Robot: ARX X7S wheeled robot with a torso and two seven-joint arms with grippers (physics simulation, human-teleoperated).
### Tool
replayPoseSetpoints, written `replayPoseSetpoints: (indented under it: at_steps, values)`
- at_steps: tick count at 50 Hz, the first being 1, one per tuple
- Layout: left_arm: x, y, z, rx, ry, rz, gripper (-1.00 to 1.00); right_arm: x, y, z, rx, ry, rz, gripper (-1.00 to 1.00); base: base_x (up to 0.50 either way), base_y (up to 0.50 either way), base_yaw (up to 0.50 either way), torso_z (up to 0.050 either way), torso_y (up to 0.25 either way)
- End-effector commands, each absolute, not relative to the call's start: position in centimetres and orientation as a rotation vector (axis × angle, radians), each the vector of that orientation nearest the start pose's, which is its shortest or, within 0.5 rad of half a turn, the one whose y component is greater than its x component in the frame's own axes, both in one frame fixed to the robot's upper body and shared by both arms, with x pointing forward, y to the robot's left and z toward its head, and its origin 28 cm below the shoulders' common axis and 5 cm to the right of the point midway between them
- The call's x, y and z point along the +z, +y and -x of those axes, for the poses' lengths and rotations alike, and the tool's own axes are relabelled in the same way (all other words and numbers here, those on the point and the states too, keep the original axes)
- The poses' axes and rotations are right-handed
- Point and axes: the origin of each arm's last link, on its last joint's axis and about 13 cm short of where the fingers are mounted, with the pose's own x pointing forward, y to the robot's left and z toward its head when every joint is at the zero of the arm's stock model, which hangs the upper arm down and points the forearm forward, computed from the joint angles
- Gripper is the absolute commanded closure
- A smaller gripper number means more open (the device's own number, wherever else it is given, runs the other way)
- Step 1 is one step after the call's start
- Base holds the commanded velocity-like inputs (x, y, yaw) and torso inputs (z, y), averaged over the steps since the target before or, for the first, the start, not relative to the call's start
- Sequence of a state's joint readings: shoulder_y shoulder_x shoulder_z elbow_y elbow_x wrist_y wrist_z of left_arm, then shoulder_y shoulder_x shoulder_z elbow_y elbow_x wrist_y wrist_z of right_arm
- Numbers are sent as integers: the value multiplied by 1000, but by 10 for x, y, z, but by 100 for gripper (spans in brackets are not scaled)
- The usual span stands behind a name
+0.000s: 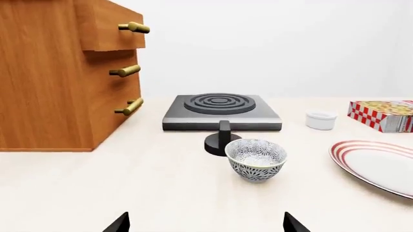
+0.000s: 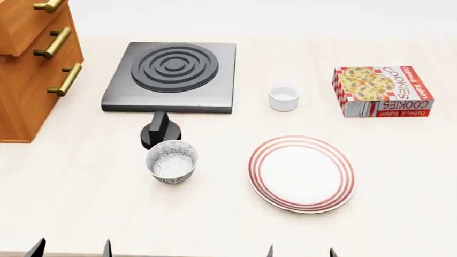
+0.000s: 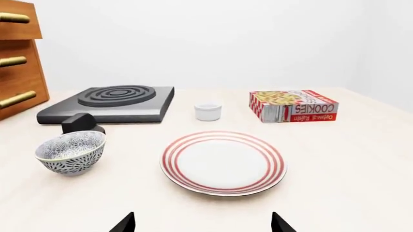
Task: Pick the akita bowl on the wooden cabinet and place it on the plate.
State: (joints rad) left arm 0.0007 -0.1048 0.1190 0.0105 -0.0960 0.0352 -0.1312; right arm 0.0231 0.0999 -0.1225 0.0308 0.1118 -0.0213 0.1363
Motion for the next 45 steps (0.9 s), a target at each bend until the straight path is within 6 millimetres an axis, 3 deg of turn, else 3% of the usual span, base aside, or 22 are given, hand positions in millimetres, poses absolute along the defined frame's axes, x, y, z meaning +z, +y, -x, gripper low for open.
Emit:
replayPoseSetpoints:
  at_steps: [1, 12, 45]
  values:
    - [16, 206, -210, 10, -26, -4, -100, 11, -96, -214, -14, 2, -4, -100, 0, 0, 0, 50, 0]
    - [14, 206, -211, 18, -14, -5, -100, 10, -95, -214, -9, 11, 38, -100, 0, 56, 0, 9, 0]
    - [14, 206, -210, 14, -9, -7, -100, 10, -94, -213, 5, 9, 47, -100, 0, 500, 0, 0, 0]
